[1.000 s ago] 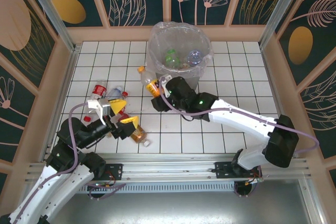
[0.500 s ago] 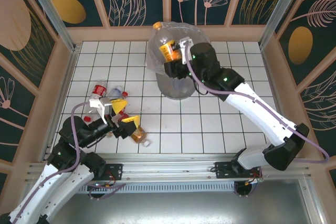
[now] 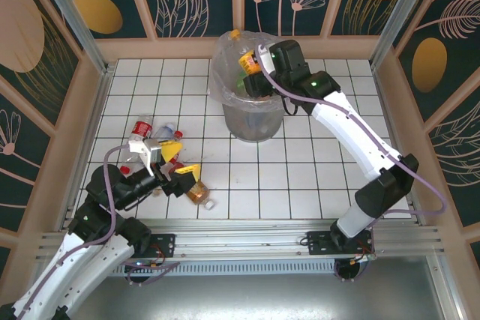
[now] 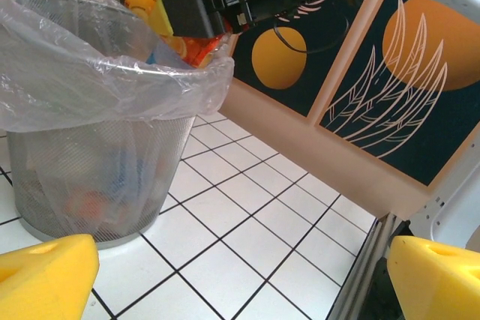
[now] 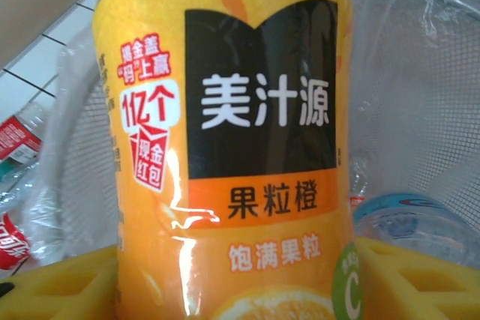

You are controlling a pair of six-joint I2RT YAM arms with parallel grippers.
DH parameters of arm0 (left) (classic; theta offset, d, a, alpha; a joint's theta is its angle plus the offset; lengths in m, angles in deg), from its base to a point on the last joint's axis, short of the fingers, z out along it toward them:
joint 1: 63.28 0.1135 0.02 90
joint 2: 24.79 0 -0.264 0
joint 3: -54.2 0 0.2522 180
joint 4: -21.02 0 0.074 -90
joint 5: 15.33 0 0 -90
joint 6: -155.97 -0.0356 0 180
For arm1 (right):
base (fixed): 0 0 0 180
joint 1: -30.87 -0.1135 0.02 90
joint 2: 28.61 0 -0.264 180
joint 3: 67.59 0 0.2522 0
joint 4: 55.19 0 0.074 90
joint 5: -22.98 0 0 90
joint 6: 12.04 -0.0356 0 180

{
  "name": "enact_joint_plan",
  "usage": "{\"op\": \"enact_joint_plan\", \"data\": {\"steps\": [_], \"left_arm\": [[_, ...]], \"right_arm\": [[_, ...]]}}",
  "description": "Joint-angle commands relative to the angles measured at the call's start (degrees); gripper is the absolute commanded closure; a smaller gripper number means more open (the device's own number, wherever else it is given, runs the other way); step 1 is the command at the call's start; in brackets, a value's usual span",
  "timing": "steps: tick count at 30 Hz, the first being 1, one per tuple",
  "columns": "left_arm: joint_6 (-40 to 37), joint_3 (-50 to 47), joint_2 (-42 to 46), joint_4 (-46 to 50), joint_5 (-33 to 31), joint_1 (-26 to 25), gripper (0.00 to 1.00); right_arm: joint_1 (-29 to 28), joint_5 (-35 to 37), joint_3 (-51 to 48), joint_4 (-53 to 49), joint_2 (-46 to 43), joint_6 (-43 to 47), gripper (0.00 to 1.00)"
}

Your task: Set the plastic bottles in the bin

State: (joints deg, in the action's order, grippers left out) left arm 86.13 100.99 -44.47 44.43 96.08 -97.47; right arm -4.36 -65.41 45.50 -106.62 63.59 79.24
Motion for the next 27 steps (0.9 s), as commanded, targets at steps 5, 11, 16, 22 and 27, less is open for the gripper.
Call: {"op": "enact_joint_plan", "data": {"steps": [5, 11, 16, 22, 27], "left_arm": [[-1.7, 0.2, -0.6, -0.2, -1.6, -0.3, 0.02], [-1.5, 0.2, -1.1, -0.1, -1.9, -0.3, 0.02], [-1.6, 0.9, -1.2, 1.8, -6.0, -0.3, 0.01], [-1.6, 4.4, -3.7, 8.7, -17.8, -0.3, 0.02], [-0.4, 8.3, -9.2, 14.9, -26.2, -0.3, 0.02]], "right_arm": [[0.3, -0.5, 4.1, -2.3, 1.9, 1.9, 0.24], [0.3, -0.4, 4.2, -1.9, 1.1, 2.2, 0.19], [0.3, -1.7, 1.1, 0.3, -2.6, 1.9, 0.18], [-0.3, -6.4, -11.3, 8.3, -13.9, 0.6, 0.15], [-1.7, -11.3, -21.3, 11.9, -22.9, -2.3, 0.14]]}}
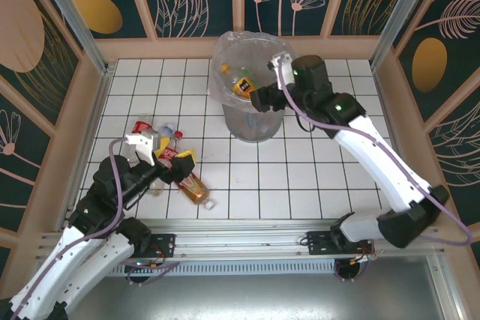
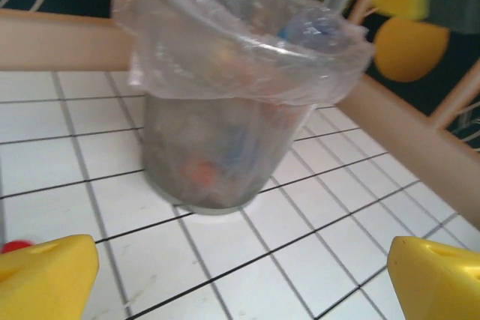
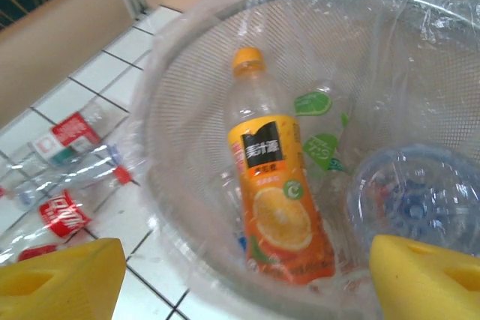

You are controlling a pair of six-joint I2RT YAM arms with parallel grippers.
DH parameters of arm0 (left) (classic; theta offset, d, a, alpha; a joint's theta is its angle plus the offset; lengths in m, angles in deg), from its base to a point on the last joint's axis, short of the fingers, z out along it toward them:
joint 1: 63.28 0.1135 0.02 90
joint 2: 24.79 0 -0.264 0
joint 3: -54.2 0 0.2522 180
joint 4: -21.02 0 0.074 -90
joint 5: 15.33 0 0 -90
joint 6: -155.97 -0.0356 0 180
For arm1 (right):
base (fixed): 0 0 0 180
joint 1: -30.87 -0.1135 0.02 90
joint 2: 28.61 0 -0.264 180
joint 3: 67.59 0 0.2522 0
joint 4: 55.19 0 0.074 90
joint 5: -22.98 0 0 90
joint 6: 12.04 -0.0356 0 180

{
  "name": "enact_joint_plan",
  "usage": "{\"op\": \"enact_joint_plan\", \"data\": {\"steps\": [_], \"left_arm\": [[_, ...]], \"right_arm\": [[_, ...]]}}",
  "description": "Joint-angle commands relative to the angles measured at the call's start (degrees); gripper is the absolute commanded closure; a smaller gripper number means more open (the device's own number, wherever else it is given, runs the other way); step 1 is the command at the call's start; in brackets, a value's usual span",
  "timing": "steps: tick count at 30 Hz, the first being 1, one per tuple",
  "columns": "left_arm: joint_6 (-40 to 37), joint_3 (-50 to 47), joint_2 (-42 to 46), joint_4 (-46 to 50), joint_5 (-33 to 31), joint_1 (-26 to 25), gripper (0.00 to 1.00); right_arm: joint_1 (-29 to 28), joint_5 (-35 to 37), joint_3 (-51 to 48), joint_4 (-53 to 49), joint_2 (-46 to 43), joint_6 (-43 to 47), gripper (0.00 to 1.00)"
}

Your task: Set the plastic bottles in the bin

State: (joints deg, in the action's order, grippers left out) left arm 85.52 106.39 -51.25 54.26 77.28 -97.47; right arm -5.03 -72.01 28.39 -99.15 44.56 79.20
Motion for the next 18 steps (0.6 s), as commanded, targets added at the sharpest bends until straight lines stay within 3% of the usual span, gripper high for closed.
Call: {"op": "enact_joint_plan", "data": {"steps": [1, 4, 10, 18], "left_arm": [[0.9, 3.7, -4.2, 6.4, -8.9, -0.3, 0.01], [2.9, 5.9, -9.7, 8.9, -11.5, -0.3, 0.02], [7.8, 12.1, -22.3, 16.8, -21.1, 0.0, 0.02], [1.6, 18.6, -35.7, 20.1, -18.2, 8.5, 0.02]], "right_arm": [[-1.6, -6.4, -6.6, 5.2, -5.7, -3.2, 0.13], [-4.3, -10.1, -13.1, 7.4, -10.8, -5.6, 0.13], [-9.5, -9.5, -24.1, 9.8, -16.8, -9.7, 0.12], [-12.0, -10.7, -37.0, 17.3, -21.7, -15.8, 0.12]]}}
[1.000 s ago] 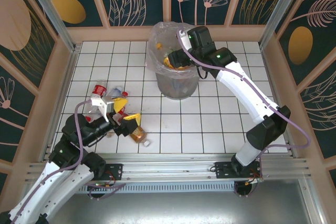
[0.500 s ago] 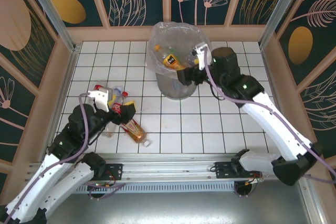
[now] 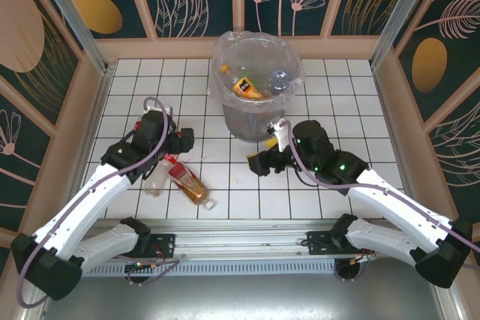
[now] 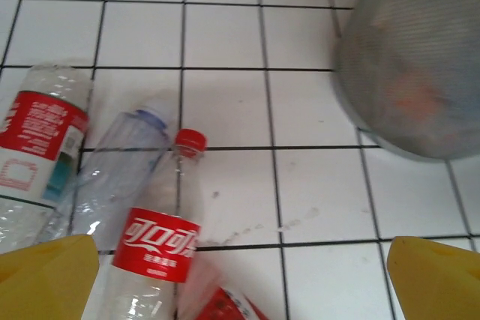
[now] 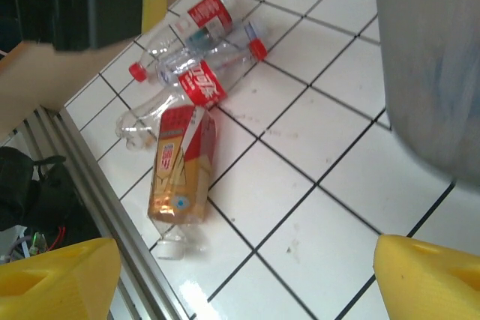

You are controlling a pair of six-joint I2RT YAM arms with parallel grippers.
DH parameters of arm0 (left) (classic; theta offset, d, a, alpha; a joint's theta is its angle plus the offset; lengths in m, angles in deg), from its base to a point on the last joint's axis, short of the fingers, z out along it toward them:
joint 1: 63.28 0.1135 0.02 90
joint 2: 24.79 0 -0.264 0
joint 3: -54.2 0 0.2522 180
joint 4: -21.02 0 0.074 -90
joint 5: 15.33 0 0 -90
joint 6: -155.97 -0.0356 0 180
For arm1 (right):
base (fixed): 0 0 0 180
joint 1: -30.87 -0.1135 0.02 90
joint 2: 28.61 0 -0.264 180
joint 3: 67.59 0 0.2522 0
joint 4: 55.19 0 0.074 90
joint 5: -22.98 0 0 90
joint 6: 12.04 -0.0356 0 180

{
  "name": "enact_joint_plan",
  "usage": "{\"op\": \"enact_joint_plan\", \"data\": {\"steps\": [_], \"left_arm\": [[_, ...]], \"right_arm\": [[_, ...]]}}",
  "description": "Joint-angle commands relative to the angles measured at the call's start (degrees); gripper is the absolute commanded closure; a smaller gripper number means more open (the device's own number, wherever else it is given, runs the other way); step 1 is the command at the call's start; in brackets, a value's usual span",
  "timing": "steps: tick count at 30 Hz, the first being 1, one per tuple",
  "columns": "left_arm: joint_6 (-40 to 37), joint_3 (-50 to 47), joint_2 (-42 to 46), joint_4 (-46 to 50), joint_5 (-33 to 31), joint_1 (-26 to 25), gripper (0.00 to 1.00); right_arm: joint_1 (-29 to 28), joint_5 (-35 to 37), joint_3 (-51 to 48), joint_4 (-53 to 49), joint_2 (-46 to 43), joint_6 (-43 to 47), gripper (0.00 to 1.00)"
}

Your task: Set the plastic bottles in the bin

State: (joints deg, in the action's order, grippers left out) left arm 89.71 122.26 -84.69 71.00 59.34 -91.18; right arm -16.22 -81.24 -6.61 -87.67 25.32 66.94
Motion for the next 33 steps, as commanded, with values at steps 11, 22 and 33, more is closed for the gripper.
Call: {"op": "enact_joint_plan", "data": {"steps": [11, 22, 33], "left_arm": [[-8.9, 5.9, -15.6, 3.2, 1.9, 12.5, 0.08], [-12.0, 9.7, -27.8, 1.9, 0.9, 15.4, 0.17], [-13.3, 13.1, -37.9, 1.0, -1.6, 15.8, 0.19]], "right_arm": [[-1.6, -0.6, -5.9, 6.3, -6.7, -5.2, 0.12], [-1.6, 0.6, -7.0, 5.7, -8.8, -6.4, 0.12], [-1.7, 1.3, -8.3, 4.6, -10.6, -7.1, 0.12]]}}
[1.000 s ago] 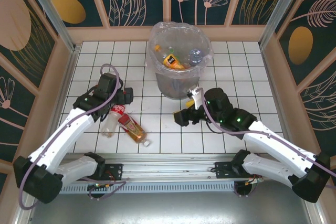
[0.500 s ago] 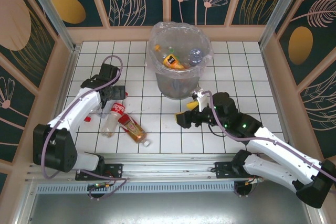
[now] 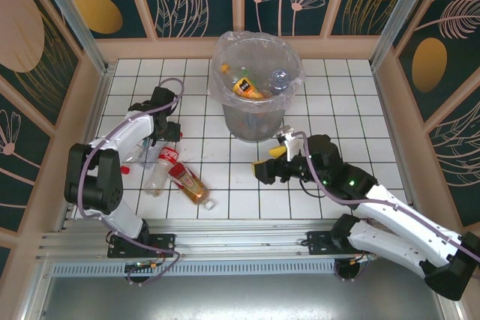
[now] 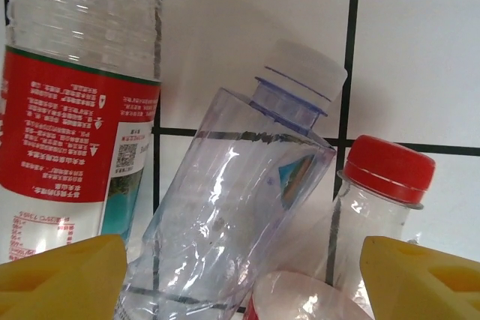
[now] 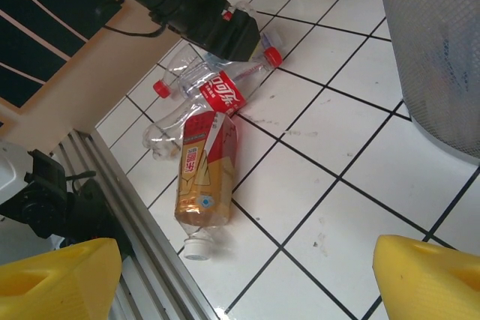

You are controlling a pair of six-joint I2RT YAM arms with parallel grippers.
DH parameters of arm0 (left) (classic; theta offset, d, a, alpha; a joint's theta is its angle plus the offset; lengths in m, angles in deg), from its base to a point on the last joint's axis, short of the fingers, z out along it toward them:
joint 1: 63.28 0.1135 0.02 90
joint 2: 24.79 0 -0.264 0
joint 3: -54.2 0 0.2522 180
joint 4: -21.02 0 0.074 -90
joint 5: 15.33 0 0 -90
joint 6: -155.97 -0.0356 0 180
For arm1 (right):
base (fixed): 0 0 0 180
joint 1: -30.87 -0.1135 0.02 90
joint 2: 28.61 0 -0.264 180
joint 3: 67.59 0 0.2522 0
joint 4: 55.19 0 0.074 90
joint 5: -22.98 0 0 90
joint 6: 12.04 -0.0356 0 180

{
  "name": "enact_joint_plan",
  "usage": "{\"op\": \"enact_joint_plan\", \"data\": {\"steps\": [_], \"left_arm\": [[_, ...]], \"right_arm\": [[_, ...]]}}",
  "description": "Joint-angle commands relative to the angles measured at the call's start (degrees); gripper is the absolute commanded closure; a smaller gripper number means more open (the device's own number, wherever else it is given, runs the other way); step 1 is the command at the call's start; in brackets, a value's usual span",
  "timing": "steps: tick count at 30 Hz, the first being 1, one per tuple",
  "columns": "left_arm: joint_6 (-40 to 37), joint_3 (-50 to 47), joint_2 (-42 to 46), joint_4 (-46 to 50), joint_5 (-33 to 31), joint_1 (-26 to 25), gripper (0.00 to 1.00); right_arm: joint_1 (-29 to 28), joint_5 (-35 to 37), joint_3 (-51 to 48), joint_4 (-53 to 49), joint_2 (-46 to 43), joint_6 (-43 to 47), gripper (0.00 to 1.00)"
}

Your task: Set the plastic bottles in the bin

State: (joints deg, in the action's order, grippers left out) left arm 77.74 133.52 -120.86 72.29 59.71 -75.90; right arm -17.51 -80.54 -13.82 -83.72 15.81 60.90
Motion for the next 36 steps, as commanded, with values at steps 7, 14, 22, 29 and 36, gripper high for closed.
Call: {"op": "enact_joint_plan", "data": {"steps": [7, 14, 22, 29, 36], "left_arm": [[-1.0, 3.5, -6.1, -0.6, -2.6, 1.3, 0.21], [-0.7, 3.7, -7.9, -1.2, -0.6, 1.8, 0.25], [-0.4, 5.0, -10.4, -2.0, 0.2, 2.0, 0.28], [-0.3, 7.4, -12.1, -2.7, -0.2, 2.0, 0.32], [0.0, 8.3, -12.7, -4.2, 0.5, 2.4, 0.34]], "right_arm": [[-0.4, 0.8, -1.7, 0.3, -1.7, -1.6, 0.12], [-0.4, 1.3, -2.0, 0.3, -1.9, -1.7, 0.12], [-0.4, 1.4, -2.3, 0.5, -2.0, -2.0, 0.13], [-0.4, 1.7, -2.7, 0.5, -2.0, -2.1, 0.13], [-0.4, 2.0, -2.8, 0.9, -1.5, -2.2, 0.13]]}}
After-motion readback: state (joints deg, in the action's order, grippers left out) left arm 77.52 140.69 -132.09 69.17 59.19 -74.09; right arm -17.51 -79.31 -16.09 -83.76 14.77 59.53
